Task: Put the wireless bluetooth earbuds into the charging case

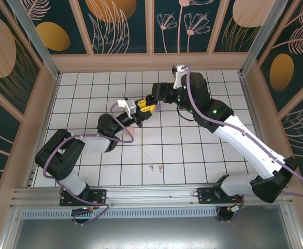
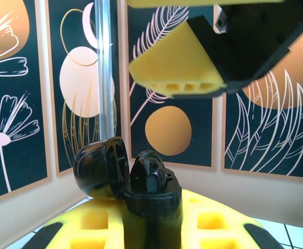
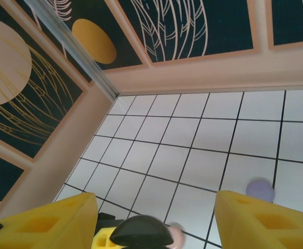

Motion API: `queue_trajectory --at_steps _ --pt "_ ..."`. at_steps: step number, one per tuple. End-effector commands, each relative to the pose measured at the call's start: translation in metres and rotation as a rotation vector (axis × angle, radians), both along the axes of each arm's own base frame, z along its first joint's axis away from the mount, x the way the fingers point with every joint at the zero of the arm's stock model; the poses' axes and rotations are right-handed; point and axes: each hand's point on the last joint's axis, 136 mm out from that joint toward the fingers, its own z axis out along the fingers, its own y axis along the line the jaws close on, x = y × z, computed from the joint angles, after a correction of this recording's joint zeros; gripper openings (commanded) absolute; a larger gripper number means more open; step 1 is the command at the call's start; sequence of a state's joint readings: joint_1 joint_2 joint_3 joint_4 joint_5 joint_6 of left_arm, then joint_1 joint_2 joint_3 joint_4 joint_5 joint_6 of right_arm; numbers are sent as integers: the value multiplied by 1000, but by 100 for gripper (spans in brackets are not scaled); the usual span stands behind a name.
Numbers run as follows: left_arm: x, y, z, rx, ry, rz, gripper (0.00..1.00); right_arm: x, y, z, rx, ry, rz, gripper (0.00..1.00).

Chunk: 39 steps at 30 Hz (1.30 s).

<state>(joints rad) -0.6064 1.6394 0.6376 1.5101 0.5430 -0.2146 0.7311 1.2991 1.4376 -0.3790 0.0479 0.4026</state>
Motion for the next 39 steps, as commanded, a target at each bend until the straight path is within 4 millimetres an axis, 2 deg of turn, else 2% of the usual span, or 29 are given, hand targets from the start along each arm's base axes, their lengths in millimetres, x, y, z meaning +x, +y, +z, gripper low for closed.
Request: queue_trajectory --at_steps 1,4,8,11,16,21,30,36,39 --pt "-11 -1 2 -2 -52 -29 0 4 1 -5 -14 67 45 56" --pt "-14 -3 -3 20 -53 -43 0 12 5 -15 -41 110 76 45" --pt "-16 -7 -9 52 -44 -68 0 20 16 -28 -81 165 126 24" --pt "-17 -8 -10 64 -50 -73 0 26 25 -41 -113 208 161 15" --pt "-20 -8 -9 76 -60 -81 0 29 32 -58 -153 261 200 12" --pt "-22 -8 -7 76 -67 -87 0 20 35 -74 -182 324 249 9" --pt "-17 -9 -2 68 -63 -76 0 -20 33 -89 -194 393 345 1" --pt "-12 -9 1 60 -53 -58 0 -66 34 -98 -186 437 424 0" --pt "-11 -10 2 55 -45 -63 0 -62 20 -89 -162 405 343 0"
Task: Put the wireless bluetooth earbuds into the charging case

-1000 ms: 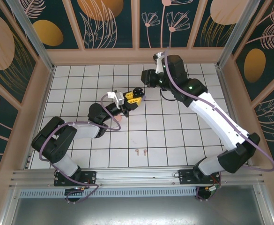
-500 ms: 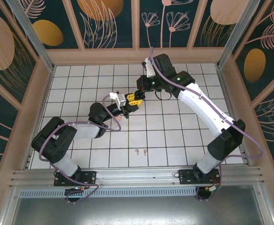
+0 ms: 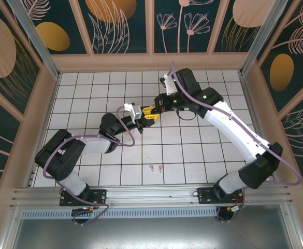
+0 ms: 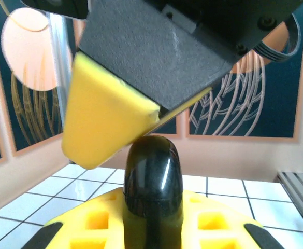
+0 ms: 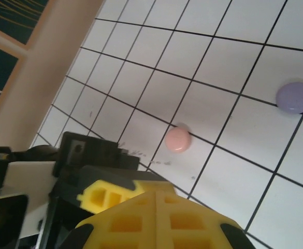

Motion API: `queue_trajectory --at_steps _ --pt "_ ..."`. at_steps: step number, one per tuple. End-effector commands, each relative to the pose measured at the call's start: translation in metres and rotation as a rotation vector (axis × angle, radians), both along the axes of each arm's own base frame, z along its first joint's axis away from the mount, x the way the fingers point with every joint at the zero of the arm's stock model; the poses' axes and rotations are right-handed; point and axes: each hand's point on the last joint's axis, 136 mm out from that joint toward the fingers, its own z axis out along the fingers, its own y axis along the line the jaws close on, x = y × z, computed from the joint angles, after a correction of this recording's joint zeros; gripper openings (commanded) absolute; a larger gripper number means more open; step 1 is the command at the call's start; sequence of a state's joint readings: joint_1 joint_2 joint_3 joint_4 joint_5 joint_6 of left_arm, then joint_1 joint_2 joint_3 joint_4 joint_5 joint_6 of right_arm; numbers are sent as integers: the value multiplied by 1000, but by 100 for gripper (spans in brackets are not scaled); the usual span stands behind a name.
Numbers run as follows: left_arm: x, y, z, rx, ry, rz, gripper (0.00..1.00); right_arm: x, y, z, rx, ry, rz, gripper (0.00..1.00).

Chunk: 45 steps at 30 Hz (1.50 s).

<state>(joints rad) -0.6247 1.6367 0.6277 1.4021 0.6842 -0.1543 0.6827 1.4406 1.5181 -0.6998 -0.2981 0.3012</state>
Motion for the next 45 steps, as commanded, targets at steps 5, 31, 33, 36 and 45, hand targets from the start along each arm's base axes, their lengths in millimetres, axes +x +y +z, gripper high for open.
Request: queue_trajectory --at_steps 5,31,33,36,45 --pt "13 8 25 -79 3 65 0 9 -58 29 94 -49 -267 7" --pt "95 -7 -140 -92 1253 279 0 27 -99 -64 49 -2 -440 39" --pt "97 -10 -142 -108 1299 268 0 29 -98 -66 54 -5 -436 40" --pt "104 -16 -156 -95 1382 291 0 32 -95 -69 68 -4 -432 43" --pt "114 -22 -188 -109 1551 374 2 33 -99 -68 62 -22 -431 45"
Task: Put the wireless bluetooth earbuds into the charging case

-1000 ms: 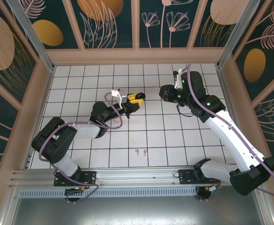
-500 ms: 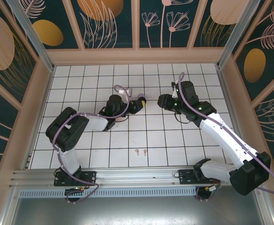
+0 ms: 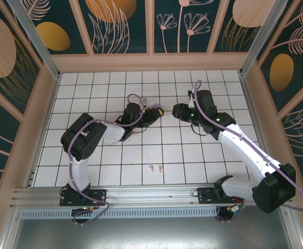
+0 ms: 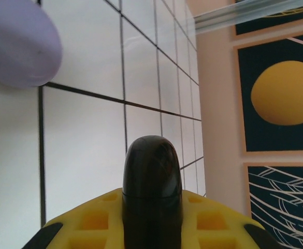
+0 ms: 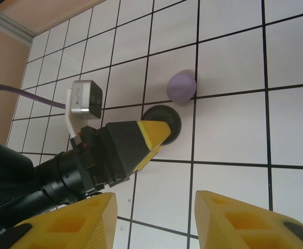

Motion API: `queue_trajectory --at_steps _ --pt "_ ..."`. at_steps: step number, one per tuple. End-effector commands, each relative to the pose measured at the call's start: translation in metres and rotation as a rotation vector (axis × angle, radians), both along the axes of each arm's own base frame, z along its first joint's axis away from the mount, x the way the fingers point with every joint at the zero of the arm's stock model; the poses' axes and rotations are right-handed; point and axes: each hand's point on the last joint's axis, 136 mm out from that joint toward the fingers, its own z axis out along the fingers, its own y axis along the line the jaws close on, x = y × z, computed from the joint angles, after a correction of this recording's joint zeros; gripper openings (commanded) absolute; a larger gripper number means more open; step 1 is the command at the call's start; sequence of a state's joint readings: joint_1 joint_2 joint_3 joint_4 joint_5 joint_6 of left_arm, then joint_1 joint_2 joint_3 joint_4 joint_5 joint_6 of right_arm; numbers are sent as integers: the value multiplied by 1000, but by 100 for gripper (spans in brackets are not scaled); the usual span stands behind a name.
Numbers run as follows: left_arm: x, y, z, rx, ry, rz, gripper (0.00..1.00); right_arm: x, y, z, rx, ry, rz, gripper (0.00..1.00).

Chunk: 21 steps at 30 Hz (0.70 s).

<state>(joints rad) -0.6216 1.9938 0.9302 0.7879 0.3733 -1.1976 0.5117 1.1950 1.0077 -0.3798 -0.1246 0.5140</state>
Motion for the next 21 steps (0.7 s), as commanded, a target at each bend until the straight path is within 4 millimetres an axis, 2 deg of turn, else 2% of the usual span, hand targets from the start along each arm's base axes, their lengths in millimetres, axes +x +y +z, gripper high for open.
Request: queue_trajectory --at_steps 1,6,7,14,21 --pt "3 0 -13 23 82 48 2 5 -4 7 1 -46 3 45" --pt "-1 6 -35 93 132 64 6 8 -7 9 4 -54 2 46" --pt "5 1 -27 81 117 63 7 8 -7 9 6 -55 2 46" --pt "7 -3 -44 118 151 46 18 9 -7 11 13 -59 5 49" --pt "5 9 -54 183 163 80 28 9 -8 17 15 -71 2 53"
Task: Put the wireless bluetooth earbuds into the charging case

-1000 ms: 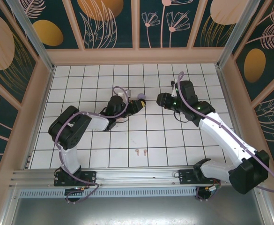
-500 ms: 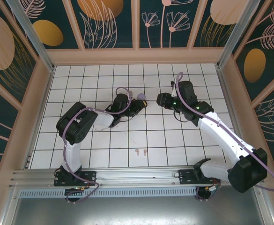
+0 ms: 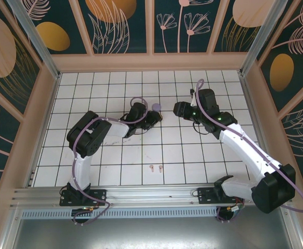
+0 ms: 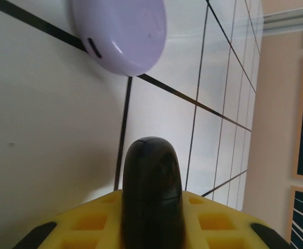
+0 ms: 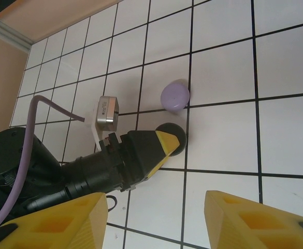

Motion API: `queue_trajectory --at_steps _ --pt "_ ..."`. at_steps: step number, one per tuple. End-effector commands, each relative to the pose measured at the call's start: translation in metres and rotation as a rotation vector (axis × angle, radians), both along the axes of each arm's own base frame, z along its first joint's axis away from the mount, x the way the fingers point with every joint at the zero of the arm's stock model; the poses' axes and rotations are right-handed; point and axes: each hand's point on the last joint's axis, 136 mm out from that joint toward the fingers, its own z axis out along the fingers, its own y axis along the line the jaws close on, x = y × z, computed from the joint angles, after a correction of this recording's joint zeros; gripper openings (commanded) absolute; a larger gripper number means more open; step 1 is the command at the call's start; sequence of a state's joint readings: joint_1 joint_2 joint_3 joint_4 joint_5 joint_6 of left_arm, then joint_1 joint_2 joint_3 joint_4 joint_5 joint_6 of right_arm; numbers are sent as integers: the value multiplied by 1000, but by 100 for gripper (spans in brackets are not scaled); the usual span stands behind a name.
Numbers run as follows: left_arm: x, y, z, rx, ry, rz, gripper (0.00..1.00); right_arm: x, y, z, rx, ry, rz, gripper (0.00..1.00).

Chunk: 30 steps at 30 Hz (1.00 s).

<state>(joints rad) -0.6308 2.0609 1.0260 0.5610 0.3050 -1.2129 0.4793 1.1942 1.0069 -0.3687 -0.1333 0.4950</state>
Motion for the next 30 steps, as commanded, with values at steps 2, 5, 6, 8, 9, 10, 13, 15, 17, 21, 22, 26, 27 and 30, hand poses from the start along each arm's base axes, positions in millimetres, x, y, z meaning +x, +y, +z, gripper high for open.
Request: queue_trajectory --at_steps 2,5,6,8,9,10,13,15,17,21,22,26,27,30 --pt "-2 9 -8 72 8 21 31 3 1 16 18 -57 16 54" --pt "-1 10 -7 96 -3 18 33 3 1 18 21 -58 18 54" --pt "0 11 -6 104 -5 19 35 3 2 19 23 -59 17 55" --pt "0 12 -5 126 -11 16 36 3 1 20 24 -58 16 56" --pt "1 14 -5 136 -13 18 37 3 1 21 25 -60 16 56" --pt "1 15 -4 146 -17 20 38 3 1 20 25 -58 16 57" --pt "3 18 1 169 -32 28 39 2 1 22 26 -59 15 57" --pt "4 22 5 187 -45 36 39 2 1 23 25 -59 13 59" --pt "5 24 12 199 -63 40 39 2 0 23 24 -57 13 60" --pt "11 29 37 230 -131 50 40 1 1 22 29 -48 13 62" --pt "13 30 45 237 -150 50 40 1 2 21 31 -44 14 62" --pt "19 35 81 269 -245 59 41 0 4 13 36 -17 21 64" --pt "21 39 90 288 -272 70 41 -1 7 11 38 -8 27 64" --pt "25 53 116 346 -349 103 43 -4 13 1 35 20 37 64"
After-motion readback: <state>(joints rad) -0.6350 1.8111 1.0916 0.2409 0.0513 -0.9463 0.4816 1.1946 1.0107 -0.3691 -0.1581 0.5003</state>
